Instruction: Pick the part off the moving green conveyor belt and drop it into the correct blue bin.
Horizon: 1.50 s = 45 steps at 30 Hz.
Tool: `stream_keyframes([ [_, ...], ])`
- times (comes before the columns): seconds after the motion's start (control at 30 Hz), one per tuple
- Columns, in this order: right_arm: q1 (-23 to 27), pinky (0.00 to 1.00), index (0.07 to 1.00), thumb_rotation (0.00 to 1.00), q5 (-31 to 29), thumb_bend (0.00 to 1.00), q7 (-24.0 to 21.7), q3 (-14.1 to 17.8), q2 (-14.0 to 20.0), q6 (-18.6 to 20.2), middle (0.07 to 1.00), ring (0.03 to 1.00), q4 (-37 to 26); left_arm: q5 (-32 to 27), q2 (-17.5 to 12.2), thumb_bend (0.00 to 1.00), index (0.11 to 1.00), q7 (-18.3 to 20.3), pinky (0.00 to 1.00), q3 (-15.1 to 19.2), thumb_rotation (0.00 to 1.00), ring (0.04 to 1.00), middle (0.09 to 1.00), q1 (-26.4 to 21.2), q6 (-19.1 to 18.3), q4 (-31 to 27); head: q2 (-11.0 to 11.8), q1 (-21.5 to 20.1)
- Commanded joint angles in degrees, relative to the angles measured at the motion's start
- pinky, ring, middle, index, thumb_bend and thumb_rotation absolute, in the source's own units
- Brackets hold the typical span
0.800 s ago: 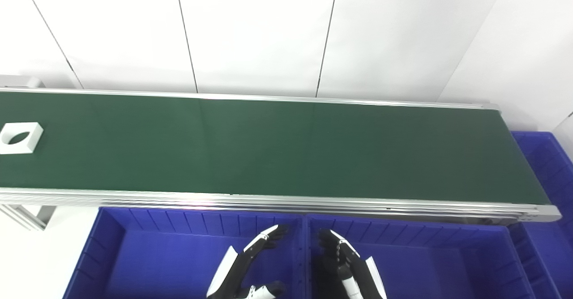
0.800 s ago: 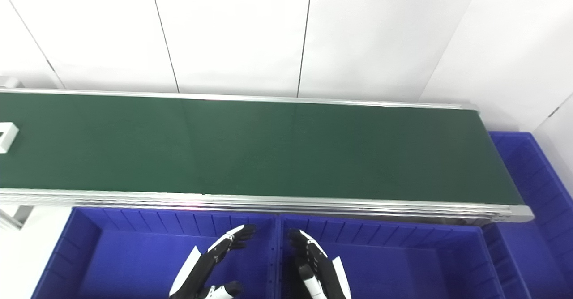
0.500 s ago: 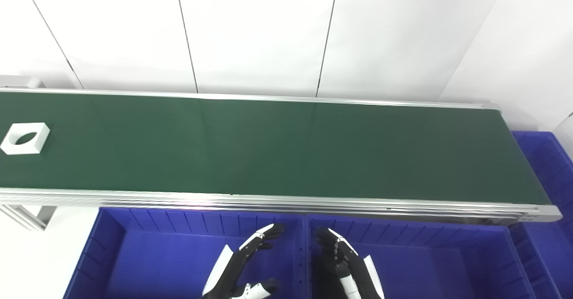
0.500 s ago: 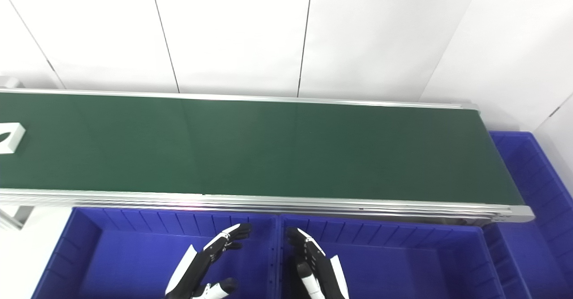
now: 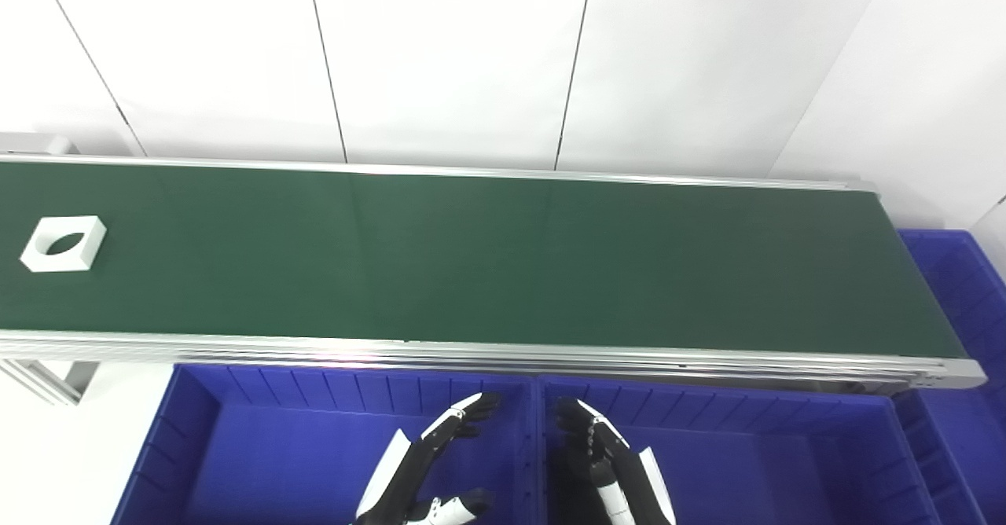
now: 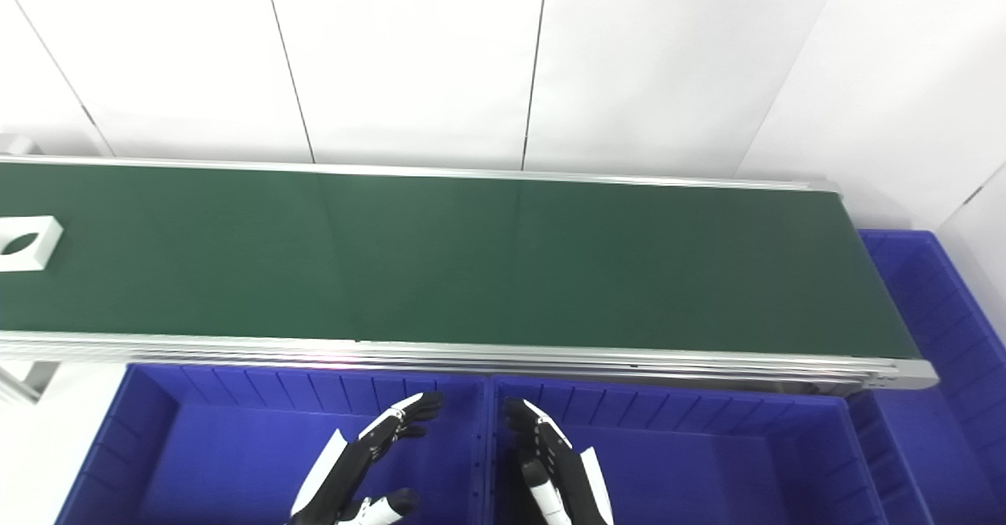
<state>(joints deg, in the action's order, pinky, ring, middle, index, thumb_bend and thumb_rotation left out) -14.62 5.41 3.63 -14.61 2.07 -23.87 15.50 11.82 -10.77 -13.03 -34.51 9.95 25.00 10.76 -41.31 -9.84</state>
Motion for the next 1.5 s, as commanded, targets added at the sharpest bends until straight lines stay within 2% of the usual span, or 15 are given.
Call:
stream_keyframes([
  [0.0, 0.56, 0.81, 0.834, 1.00, -0.06, 0.85, 0.03, 0.06, -0.53, -3.04, 0.841, 0.842, -2.09, 0.20, 0.45, 0.78, 0.858, 0.15, 0.79, 0.25, 0.88, 0.849, 0.863, -0.07, 1.91, -2.18, -0.35, -0.10],
  [0.27, 0.47, 0.79, 0.827, 1.00, 0.72, 0.85, 1.04, 0.02, -0.94, -3.04, 0.829, 0.825, -3.94, -0.14, 0.61, 0.79, 0.857, 1.00, 0.80, 1.38, 0.89, 0.852, 0.865, 0.04, 1.91, -2.36, -3.21, -0.73],
  [0.47, 0.00, 0.78, 0.818, 1.00, 2.79, 0.89, 2.76, -0.35, -0.99, -3.04, 0.825, 0.815, -6.74, -0.64, 0.89, 0.81, 0.855, 1.75, 0.80, 2.54, 0.90, 0.847, 0.860, 0.26, 1.91, -2.83, -5.13, -0.90],
  [0.6, -0.08, 0.78, 0.820, 1.00, 3.55, 0.89, 4.00, -1.13, -0.66, -3.05, 0.834, 0.812, -7.80, -1.83, 1.16, 0.83, 0.854, 2.80, 0.81, 3.23, 0.90, 0.851, 0.862, 0.40, 1.91, -3.03, -5.14, -0.94],
  [1.1, -0.05, 0.78, 0.812, 1.00, 3.92, 0.90, 7.19, -3.51, 1.23, -3.06, 0.840, 0.813, -8.92, -0.67, 1.78, 0.81, 0.849, 1.90, 0.80, 3.84, 0.90, 0.847, 0.859, 0.90, 1.92, -3.47, -4.37, -0.01],
  [1.2, -0.20, 0.79, 0.815, 1.00, 2.59, 0.90, 6.60, -4.07, 1.84, -3.05, 0.844, 0.821, -9.57, -0.93, 1.90, 0.81, 0.849, 1.46, 0.80, 3.81, 0.90, 0.850, 0.860, 0.92, 1.92, -3.57, -4.22, 0.47],
  [1.3, -0.79, 0.82, 0.824, 0.99, -0.59, 0.95, 4.24, -3.93, 2.22, -3.05, 0.853, 0.842, -10.46, -1.29, 2.04, 0.82, 0.852, 0.89, 0.82, 3.71, 0.89, 0.861, 0.862, 1.09, 1.92, -3.68, -3.92, 0.80],
  [1.47, -1.66, 0.82, 0.834, 0.99, -2.53, 0.93, 1.95, -3.10, 2.67, -3.06, 0.855, 0.846, -11.54, -1.42, 2.26, 0.83, 0.854, 0.24, 0.83, 3.82, 0.90, 0.865, 0.862, 1.11, 1.92, -3.51, -3.37, 1.74],
])
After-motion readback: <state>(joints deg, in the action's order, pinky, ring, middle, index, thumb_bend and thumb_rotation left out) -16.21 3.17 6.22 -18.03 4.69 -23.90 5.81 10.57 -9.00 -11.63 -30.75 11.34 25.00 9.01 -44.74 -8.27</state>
